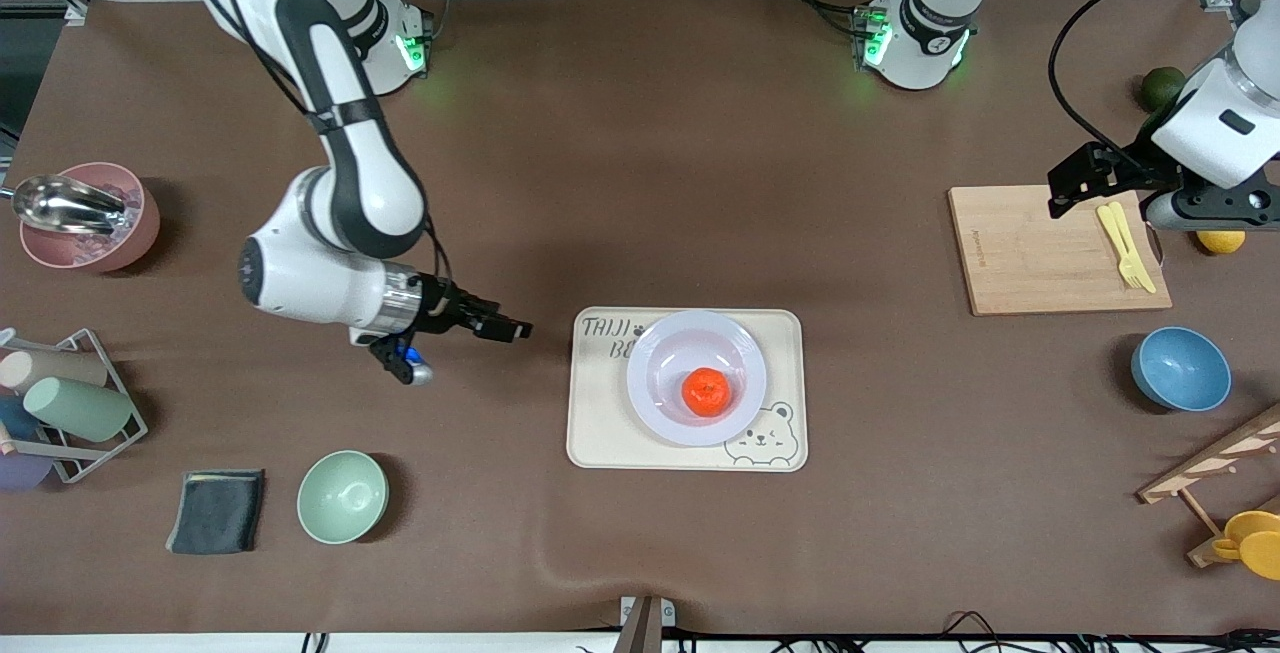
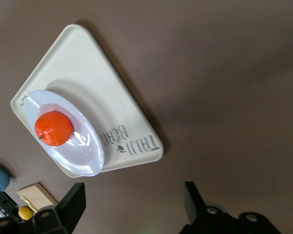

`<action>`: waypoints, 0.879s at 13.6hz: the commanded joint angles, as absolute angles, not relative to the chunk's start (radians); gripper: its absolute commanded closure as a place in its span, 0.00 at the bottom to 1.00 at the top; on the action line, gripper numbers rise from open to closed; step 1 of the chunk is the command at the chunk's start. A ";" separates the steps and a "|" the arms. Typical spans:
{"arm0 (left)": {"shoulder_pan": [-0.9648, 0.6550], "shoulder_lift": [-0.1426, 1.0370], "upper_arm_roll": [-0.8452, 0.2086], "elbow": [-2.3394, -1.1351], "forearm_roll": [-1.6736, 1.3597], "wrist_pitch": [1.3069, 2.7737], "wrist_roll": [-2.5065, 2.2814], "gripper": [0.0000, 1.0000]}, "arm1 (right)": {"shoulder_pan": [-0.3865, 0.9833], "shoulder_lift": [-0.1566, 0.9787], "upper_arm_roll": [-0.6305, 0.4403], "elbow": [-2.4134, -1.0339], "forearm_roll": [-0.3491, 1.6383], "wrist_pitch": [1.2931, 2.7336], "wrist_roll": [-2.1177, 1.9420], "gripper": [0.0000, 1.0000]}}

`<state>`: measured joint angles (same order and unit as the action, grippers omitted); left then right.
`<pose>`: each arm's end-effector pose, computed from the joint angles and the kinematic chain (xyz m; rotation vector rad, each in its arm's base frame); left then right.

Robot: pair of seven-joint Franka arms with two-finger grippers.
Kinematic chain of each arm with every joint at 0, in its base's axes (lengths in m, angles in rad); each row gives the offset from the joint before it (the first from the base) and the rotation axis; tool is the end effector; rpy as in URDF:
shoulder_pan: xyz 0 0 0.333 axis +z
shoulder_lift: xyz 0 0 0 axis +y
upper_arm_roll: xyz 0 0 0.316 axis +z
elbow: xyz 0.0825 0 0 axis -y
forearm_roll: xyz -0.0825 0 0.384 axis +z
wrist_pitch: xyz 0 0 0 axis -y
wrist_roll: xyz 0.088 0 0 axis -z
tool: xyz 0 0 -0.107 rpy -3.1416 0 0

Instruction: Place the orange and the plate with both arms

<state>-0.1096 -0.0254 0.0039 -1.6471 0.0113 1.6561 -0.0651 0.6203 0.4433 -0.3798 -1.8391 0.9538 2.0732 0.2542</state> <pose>0.5508 -0.0573 0.6099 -3.1322 0.0648 -0.0552 0.6000 0.2073 0.2996 -2.4499 0.6774 0.3702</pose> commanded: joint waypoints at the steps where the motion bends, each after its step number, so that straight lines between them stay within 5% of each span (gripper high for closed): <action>1: -0.109 -0.025 0.008 -1.637 -0.012 1.657 -0.041 0.00 | 0.620 0.400 -0.426 -1.873 0.858 2.024 0.267 0.00; 6: -0.109 -0.025 0.008 -1.638 -0.015 1.657 -0.041 0.00 | 0.592 0.371 -0.525 -1.868 0.767 1.930 0.241 0.00; 12: -0.109 -0.025 0.008 -1.638 -0.015 1.657 -0.041 0.00 | 0.356 0.281 -0.457 -1.835 0.453 1.824 0.074 0.00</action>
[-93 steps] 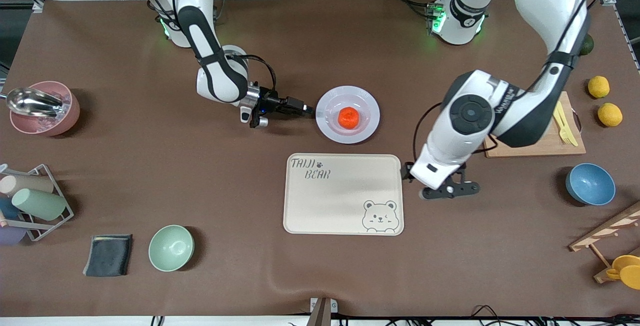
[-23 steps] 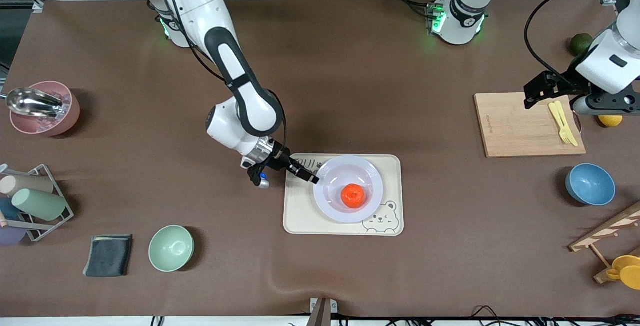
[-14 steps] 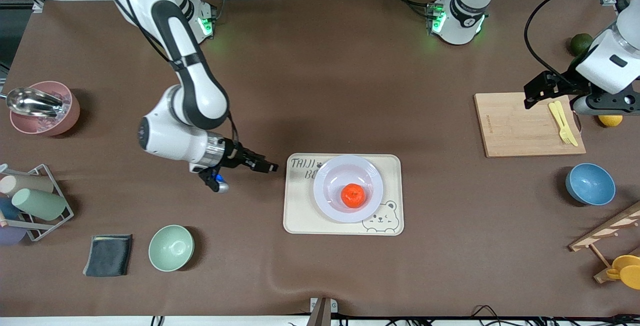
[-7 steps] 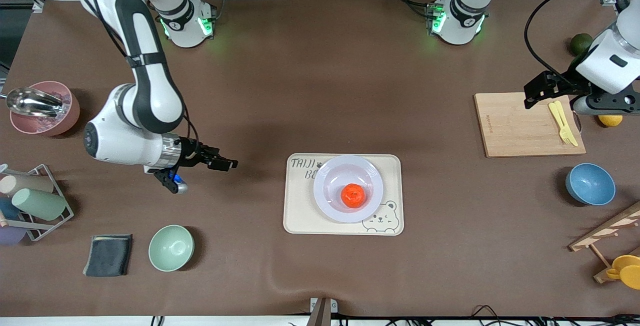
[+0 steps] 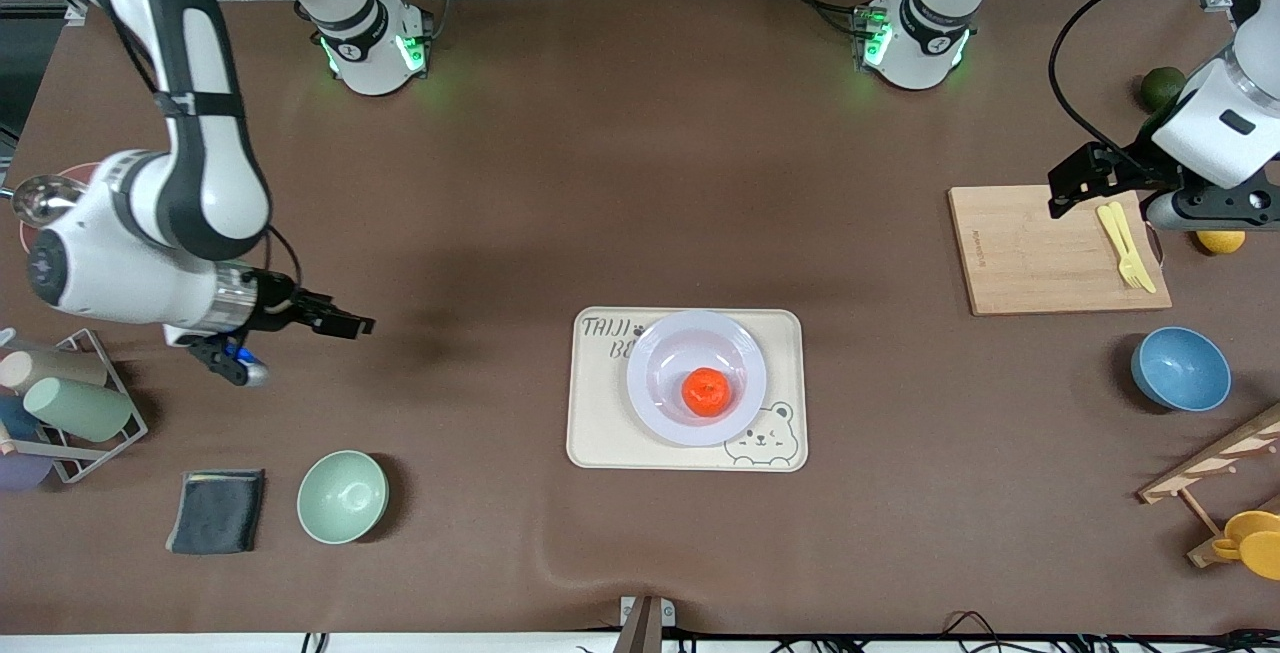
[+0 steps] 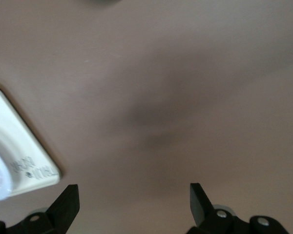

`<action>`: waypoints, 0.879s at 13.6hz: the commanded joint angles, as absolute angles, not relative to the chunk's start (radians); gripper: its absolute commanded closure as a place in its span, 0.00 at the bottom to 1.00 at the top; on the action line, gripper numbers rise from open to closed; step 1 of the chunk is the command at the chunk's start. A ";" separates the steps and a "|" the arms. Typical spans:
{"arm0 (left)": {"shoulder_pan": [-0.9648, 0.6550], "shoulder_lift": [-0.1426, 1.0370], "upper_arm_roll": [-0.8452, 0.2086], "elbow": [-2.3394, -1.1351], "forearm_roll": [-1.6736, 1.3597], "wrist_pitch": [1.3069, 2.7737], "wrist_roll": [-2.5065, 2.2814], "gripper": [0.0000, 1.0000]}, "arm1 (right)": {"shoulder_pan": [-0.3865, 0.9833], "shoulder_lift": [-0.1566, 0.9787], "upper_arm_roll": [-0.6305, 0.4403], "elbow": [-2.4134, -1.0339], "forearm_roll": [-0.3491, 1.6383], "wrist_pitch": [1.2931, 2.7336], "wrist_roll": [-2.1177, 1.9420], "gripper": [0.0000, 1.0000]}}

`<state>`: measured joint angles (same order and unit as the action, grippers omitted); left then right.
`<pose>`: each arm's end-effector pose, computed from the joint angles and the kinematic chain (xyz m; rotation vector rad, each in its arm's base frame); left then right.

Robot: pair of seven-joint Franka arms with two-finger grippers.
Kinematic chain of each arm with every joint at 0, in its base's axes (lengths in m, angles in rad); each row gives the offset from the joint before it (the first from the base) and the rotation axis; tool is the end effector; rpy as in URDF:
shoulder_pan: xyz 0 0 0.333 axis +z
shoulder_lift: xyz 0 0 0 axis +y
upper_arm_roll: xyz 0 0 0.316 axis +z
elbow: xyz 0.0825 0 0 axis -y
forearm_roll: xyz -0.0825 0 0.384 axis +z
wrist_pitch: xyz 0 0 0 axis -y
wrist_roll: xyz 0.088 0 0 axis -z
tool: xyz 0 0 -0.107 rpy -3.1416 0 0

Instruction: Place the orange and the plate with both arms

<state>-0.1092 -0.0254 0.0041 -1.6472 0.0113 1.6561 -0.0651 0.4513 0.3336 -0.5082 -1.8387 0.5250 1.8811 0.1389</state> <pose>0.5508 -0.0570 0.6099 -3.1323 0.0639 -0.0550 0.6045 0.0214 0.3534 -2.7554 0.5803 0.3450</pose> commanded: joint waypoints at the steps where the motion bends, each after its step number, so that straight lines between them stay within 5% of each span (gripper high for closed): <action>1: -0.107 -0.025 0.008 -1.638 -0.015 1.657 -0.041 0.00 | 0.313 0.264 -0.446 -1.818 0.407 1.794 0.024 0.00; 7: -0.106 -0.021 0.008 -1.638 -0.015 1.658 -0.041 0.00 | 0.092 0.123 -0.254 -1.744 0.117 1.674 -0.112 0.00; 12: -0.104 -0.017 0.008 -1.638 -0.015 1.660 -0.043 0.00 | -0.041 0.008 -0.114 -1.723 0.084 1.611 -0.097 0.00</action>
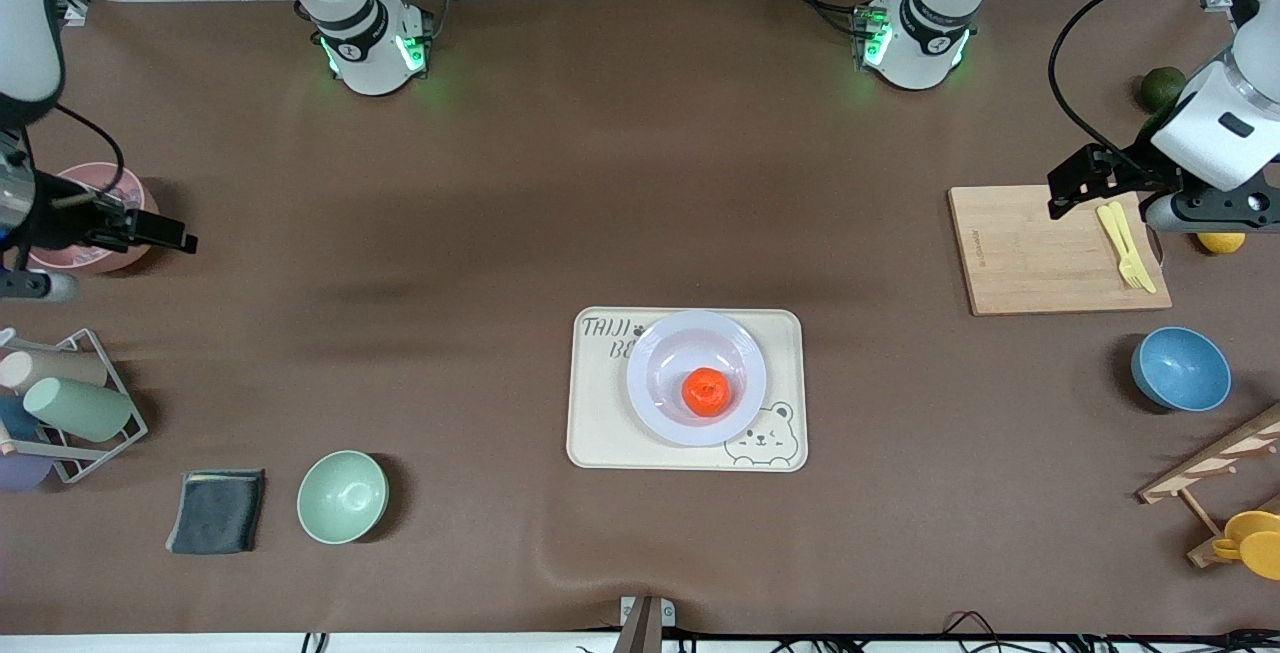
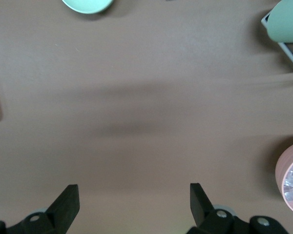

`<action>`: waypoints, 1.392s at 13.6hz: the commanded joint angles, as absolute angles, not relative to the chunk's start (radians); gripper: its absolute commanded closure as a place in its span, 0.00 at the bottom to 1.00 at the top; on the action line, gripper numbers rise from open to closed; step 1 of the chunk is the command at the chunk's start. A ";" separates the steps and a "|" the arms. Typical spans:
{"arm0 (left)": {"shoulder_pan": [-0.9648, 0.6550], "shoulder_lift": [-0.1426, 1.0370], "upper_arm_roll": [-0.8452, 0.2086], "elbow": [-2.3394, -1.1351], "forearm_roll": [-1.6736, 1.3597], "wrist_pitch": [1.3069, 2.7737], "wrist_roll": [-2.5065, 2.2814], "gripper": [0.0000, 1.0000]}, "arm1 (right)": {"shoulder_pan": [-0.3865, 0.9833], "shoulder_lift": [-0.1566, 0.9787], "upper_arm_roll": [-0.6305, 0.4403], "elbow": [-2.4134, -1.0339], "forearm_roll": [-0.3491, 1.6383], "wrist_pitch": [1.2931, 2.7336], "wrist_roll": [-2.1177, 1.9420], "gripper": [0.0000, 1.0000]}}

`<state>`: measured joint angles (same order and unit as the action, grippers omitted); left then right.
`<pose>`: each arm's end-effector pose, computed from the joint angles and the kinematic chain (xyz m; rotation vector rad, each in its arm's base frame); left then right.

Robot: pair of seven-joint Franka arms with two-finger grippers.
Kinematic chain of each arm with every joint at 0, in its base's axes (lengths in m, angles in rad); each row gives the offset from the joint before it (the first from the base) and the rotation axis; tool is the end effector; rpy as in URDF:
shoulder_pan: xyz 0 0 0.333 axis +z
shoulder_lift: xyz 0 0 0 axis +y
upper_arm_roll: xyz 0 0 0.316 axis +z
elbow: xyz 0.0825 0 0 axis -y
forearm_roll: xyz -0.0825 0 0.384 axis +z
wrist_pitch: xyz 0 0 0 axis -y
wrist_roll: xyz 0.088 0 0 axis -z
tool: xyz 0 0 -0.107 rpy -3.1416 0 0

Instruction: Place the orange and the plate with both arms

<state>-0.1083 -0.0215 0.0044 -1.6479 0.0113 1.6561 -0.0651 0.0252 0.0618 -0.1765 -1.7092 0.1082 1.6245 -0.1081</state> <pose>0.5519 -0.0564 0.6074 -3.1320 0.0620 -0.0478 0.5615 -0.0721 0.5301 -3.0193 0.0866 0.1993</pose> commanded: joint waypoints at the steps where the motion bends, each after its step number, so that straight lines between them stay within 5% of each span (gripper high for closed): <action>1: -0.106 -0.017 0.008 -1.638 -0.014 1.660 -0.043 0.00 | -0.063 -0.006 -0.076 -1.723 0.084 1.614 -0.097 0.00; 12: -0.104 -0.015 0.008 -1.638 -0.015 1.661 -0.043 0.00 | -0.075 0.002 -0.041 -1.677 0.078 1.618 -0.035 0.00; 19: -0.107 -0.015 0.008 -1.638 -0.014 1.661 -0.043 0.00 | 0.048 -0.002 -0.153 -1.677 0.051 1.624 -0.037 0.00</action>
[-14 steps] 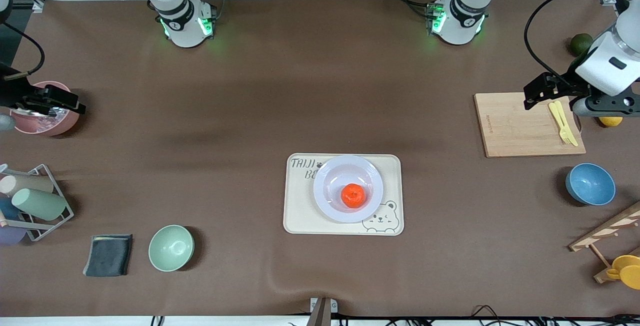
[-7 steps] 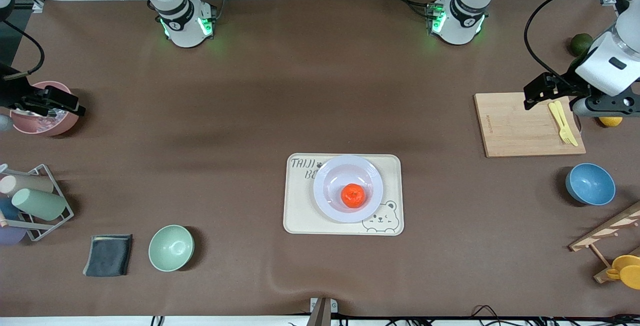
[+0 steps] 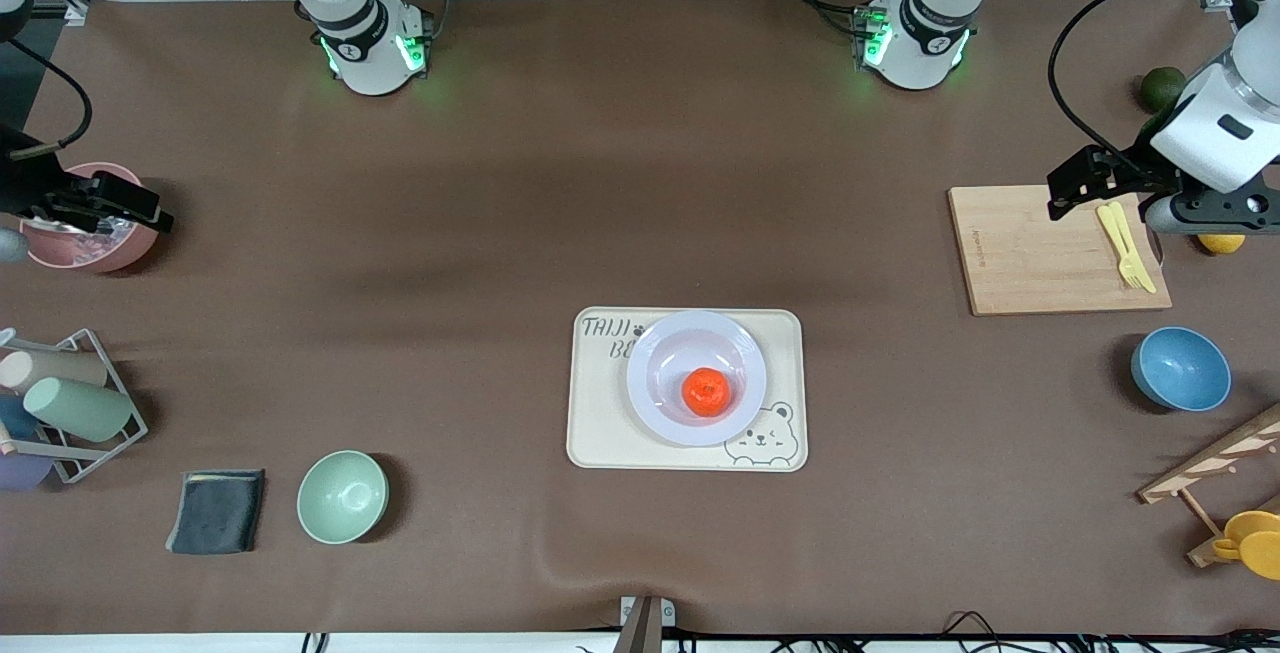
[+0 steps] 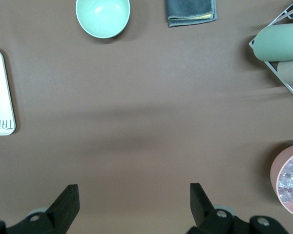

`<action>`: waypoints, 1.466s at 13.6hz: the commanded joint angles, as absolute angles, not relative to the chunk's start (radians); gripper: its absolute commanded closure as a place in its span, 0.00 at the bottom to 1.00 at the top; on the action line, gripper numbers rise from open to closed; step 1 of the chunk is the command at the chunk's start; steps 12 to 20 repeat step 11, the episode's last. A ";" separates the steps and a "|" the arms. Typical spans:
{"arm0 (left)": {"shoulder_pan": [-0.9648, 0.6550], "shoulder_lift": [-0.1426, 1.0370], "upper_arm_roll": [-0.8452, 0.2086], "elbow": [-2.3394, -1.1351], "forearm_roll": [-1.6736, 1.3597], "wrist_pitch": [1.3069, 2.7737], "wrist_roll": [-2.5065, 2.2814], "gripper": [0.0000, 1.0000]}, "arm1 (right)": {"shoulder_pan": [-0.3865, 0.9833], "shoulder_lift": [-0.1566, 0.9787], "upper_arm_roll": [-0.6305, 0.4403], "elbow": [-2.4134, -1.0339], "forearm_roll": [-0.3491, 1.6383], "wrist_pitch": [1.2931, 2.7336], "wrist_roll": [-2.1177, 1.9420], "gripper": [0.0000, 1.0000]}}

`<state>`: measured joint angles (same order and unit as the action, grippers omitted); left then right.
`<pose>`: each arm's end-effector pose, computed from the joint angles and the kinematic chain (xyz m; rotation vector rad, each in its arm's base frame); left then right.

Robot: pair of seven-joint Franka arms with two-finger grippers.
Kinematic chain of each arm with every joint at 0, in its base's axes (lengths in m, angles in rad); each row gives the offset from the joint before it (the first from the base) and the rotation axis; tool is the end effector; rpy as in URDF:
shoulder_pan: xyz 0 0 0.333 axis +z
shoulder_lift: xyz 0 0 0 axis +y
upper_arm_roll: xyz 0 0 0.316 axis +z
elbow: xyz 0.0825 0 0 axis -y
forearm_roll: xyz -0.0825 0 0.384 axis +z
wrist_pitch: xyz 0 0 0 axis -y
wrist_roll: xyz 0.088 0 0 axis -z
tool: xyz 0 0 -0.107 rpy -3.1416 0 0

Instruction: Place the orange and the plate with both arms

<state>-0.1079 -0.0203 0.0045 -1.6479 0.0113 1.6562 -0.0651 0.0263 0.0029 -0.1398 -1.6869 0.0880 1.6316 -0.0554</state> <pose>0.5523 -0.0562 0.6067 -3.1319 0.0612 -0.0461 0.5536 -0.0540 0.5736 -3.0471 0.1006 0.0772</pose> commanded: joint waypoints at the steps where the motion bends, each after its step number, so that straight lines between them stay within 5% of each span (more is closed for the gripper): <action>1: -0.109 -0.015 0.008 -1.638 -0.014 1.663 -0.043 0.00 | 0.052 -0.003 -0.144 -1.677 0.014 1.626 -0.038 0.00; 20: -0.109 -0.017 0.008 -1.638 -0.014 1.664 -0.043 0.00 | 0.041 -0.005 -0.106 -1.677 -0.034 1.624 -0.032 0.00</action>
